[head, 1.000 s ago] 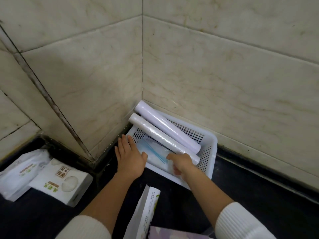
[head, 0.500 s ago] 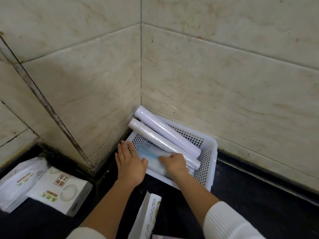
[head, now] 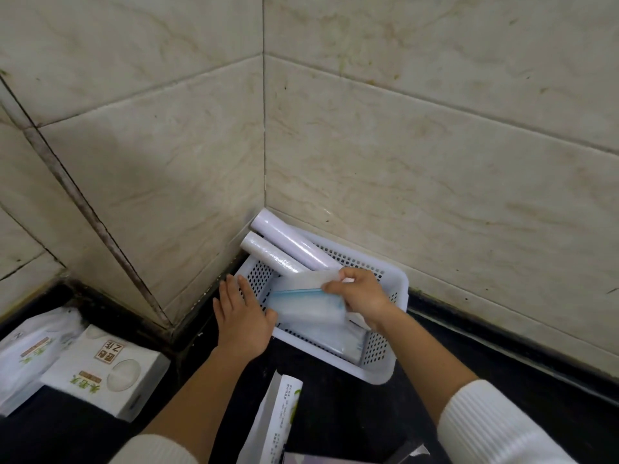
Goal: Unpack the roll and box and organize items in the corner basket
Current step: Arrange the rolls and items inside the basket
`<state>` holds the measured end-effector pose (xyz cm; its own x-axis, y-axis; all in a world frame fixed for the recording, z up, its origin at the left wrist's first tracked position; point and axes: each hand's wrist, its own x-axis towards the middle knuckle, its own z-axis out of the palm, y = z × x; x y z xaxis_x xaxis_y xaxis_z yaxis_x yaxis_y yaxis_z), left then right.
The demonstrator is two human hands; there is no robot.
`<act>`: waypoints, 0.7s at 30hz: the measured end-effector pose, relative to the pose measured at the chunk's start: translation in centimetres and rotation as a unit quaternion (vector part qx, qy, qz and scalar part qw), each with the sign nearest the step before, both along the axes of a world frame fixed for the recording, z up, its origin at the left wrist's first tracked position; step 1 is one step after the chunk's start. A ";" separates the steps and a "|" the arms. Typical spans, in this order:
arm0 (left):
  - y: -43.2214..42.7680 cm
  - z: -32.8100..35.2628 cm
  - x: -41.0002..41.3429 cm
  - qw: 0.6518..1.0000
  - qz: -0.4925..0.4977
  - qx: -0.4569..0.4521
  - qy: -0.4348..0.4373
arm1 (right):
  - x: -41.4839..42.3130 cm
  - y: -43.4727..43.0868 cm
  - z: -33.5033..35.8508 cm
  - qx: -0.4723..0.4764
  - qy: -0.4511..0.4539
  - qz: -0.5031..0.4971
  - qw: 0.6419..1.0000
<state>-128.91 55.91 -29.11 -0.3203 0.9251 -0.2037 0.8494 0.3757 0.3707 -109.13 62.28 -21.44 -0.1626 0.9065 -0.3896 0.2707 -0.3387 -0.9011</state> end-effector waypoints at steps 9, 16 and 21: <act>0.4 1.9 2.8 0.982 -0.158 0.098 0.035 | 6.9 1.2 2.1 -0.014 0.086 -0.113 0.990; 3.0 2.1 8.5 0.910 -0.357 -0.130 -0.163 | 10.2 1.0 1.4 0.032 0.011 -0.188 0.982; 4.8 2.2 10.3 0.834 -0.489 -0.247 0.070 | 11.4 0.8 1.2 0.070 -0.019 -0.171 0.983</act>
<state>-118.61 60.72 -26.95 0.4856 0.5725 -0.6606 0.8608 -0.4449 0.2472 -97.74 63.08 -20.28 0.1740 0.9504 -0.2580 0.1967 -0.2902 -0.9365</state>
